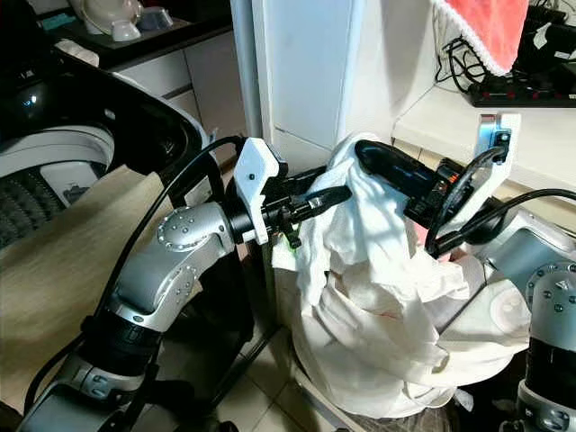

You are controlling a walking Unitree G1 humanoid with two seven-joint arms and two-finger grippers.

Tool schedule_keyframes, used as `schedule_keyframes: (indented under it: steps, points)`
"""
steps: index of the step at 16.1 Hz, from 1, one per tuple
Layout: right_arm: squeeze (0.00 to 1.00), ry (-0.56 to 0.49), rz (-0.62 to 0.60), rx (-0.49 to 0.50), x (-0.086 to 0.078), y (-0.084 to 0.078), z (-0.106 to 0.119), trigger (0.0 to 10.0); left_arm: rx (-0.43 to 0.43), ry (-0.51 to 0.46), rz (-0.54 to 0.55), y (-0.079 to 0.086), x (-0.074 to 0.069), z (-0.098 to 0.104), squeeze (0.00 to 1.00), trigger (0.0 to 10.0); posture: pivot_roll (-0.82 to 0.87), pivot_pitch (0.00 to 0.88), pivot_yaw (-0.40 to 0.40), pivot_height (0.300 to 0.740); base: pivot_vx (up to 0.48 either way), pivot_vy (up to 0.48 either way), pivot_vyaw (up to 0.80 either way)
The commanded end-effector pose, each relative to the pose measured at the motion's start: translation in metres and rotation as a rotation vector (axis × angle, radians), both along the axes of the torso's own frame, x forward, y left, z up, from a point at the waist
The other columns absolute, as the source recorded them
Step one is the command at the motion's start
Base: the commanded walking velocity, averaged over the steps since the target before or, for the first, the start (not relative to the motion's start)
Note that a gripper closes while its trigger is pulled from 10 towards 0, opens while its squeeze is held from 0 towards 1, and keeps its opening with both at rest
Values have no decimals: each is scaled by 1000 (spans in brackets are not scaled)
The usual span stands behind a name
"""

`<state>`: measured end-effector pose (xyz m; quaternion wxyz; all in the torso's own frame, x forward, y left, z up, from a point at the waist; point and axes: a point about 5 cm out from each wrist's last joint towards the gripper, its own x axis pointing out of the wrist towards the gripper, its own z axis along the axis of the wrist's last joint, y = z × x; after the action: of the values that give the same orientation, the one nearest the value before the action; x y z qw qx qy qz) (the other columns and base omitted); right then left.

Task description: Clothes washing

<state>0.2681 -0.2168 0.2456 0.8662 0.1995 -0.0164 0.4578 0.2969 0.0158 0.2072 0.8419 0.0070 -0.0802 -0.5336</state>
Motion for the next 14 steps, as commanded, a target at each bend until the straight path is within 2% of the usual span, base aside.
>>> schedule_keyframes:
  steps: [1,6,7,8,9,11,13,14]
  points:
    - [0,-39,14,-16,-2,4,7,0,6,17,2,3,1,-3,0,0,-134,0,73,740,0,0,0]
    - [0,-40,9,-24,-1,6,7,0,7,18,8,5,2,-2,0,0,-134,0,72,740,0,0,0]
    - [565,-44,-1,-26,-1,5,8,0,5,17,13,5,3,-1,0,0,-133,0,71,740,0,0,0]
    - [1000,-40,-28,-28,1,3,8,6431,4,16,20,7,4,-1,0,0,-133,0,71,740,0,0,0]
    - [1000,-36,-49,-22,4,1,8,10000,1,15,37,10,6,0,0,0,-133,0,72,740,0,0,0]
    - [1000,-40,-51,-15,4,0,9,10000,-9,11,76,19,11,2,0,0,-131,0,71,740,0,0,0]
    - [1000,-37,-95,-49,6,-2,6,10000,-89,15,126,39,17,13,0,0,-129,0,70,740,0,0,0]
    - [0,-34,-111,-59,6,-3,3,10000,-245,-50,224,86,25,40,0,0,-129,0,70,740,0,0,0]
